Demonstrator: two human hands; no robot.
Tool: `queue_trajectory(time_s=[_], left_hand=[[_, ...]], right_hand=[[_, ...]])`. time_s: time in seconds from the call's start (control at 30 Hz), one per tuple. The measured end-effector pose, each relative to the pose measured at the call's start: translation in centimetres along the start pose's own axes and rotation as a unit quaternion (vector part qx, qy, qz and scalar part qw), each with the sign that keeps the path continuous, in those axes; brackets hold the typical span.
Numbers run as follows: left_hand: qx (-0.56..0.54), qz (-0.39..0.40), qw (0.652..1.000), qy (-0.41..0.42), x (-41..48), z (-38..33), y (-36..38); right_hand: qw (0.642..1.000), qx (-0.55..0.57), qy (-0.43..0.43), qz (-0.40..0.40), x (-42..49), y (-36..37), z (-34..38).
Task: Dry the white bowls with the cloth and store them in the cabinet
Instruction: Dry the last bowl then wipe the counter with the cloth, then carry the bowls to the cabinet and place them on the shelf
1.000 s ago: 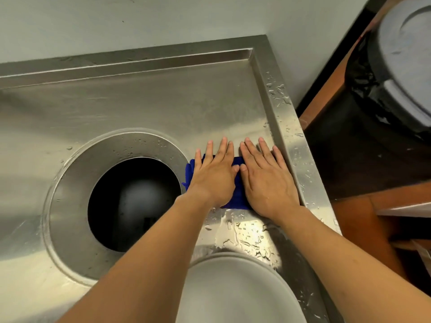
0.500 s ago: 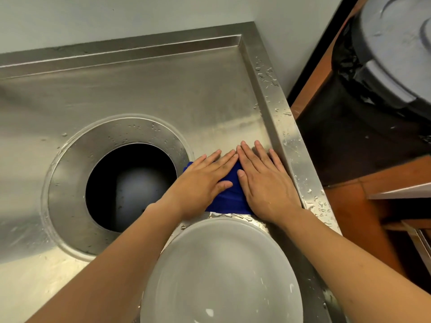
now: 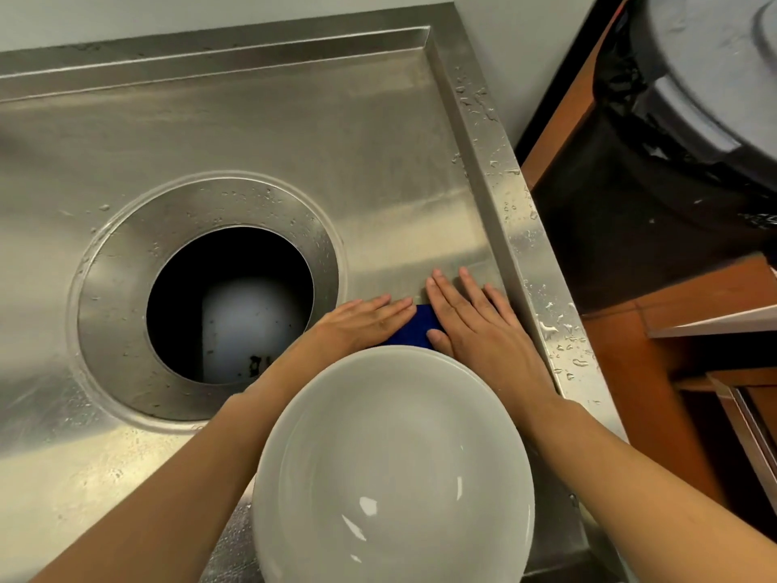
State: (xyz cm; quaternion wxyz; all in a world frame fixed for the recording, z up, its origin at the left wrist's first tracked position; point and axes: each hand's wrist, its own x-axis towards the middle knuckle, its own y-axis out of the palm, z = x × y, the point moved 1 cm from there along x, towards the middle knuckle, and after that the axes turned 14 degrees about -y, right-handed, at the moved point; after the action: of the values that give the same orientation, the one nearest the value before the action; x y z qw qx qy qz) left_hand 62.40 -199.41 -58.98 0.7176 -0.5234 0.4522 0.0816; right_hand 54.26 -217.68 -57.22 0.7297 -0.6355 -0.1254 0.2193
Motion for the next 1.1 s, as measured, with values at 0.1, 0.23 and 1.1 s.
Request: queue_trajectory(time_s=[0.1,0.23,1.1], left_hand=[[-0.005,0.008,1.0,-0.01,-0.7,0.0,0.5],[-0.062,-0.012,0.998,-0.007,-1.6,0.6,2.3],[-0.682,-0.358,0.61,0.186,-24.5,-1.1,-5.9]], right_hand=[[1.0,0.005,-0.011,-0.015,-0.6,0.3,0.2],[0.999,-0.004,-0.027,-0.017,-1.1,0.2,0.8],[0.806,0.425,-0.003,-0.411,-5.8,-18.7,10.8]])
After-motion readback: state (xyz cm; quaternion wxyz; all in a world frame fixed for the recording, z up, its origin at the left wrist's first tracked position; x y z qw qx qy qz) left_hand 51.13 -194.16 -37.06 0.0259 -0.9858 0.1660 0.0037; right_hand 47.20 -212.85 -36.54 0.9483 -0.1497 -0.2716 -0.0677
